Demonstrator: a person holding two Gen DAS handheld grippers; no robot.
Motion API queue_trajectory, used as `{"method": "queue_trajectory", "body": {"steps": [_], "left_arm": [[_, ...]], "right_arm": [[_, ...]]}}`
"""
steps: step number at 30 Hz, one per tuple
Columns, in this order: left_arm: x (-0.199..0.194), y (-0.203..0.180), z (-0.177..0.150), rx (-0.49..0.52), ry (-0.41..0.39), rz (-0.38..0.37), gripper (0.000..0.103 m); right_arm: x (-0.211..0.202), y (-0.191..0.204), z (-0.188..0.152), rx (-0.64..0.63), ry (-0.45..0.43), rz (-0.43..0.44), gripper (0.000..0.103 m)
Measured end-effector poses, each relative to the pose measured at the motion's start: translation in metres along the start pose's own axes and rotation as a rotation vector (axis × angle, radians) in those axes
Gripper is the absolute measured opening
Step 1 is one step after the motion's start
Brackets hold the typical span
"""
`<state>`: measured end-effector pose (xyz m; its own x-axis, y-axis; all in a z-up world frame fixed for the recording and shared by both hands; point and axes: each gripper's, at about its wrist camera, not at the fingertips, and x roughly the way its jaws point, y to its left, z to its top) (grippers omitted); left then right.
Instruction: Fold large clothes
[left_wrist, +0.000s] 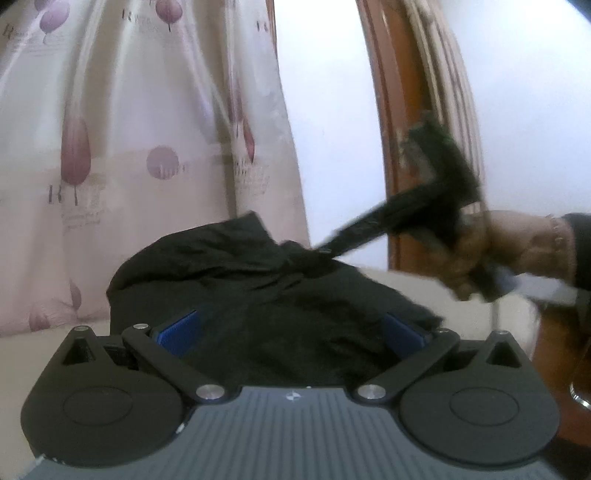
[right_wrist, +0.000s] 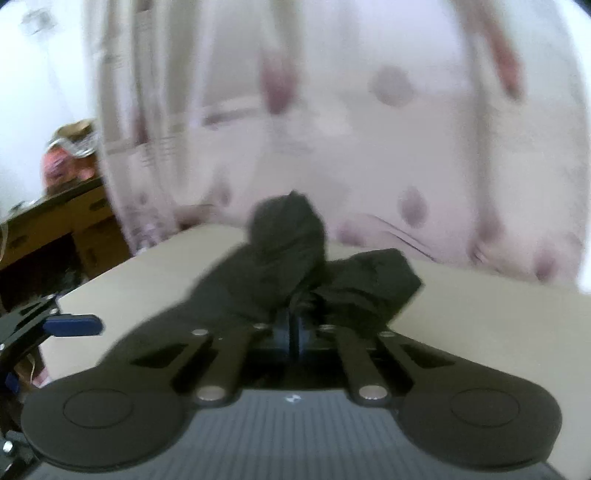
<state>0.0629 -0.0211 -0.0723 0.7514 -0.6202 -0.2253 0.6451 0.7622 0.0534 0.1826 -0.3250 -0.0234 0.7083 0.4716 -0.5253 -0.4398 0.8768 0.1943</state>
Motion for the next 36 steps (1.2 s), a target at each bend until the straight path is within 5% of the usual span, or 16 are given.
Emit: {"method": "queue_trajectory", "body": {"steps": [3,5,8,10,15,17,21,23,25,27,32,36], "left_arm": [[0.018,0.012,-0.013,-0.113,0.064,-0.028,0.103],[0.027,0.020,-0.018,-0.174,0.078,-0.050,0.103],[0.030,0.024,-0.018,-0.198,0.072,-0.058,0.103],[0.029,0.025,-0.019,-0.197,0.075,-0.064,0.103],[0.025,0.022,-0.023,-0.187,0.070,-0.066,0.103],[0.024,0.020,-0.023,-0.180,0.065,-0.064,0.103],[0.022,0.017,-0.027,-0.166,0.059,-0.067,0.103],[0.021,0.017,-0.029,-0.161,0.057,-0.067,0.103],[0.019,0.017,-0.029,-0.153,0.059,-0.065,0.103],[0.016,0.018,-0.026,-0.144,0.070,-0.063,0.103],[-0.009,0.018,-0.009,-0.117,0.036,-0.052,0.103],[-0.023,0.016,0.004,-0.093,-0.026,-0.042,0.103]], "right_arm": [[0.005,-0.023,-0.034,0.101,0.050,0.002,0.003],[0.001,-0.040,-0.044,0.219,0.032,0.083,0.003],[-0.008,-0.071,-0.049,0.464,-0.022,0.158,0.007],[-0.006,-0.074,-0.044,0.514,-0.013,0.191,0.012],[-0.025,-0.040,-0.011,0.343,-0.141,0.130,0.019],[-0.012,-0.029,0.008,0.323,-0.091,0.201,0.025],[0.036,-0.006,0.017,0.234,0.039,0.131,0.060],[0.061,-0.004,0.017,0.254,0.084,0.153,0.059],[0.081,0.006,0.016,0.211,0.126,0.170,0.025],[0.084,0.014,0.018,0.147,0.118,0.169,0.014],[0.023,0.018,0.041,0.055,-0.034,0.161,0.009],[-0.006,-0.013,0.033,0.071,-0.071,0.080,0.009]]}}
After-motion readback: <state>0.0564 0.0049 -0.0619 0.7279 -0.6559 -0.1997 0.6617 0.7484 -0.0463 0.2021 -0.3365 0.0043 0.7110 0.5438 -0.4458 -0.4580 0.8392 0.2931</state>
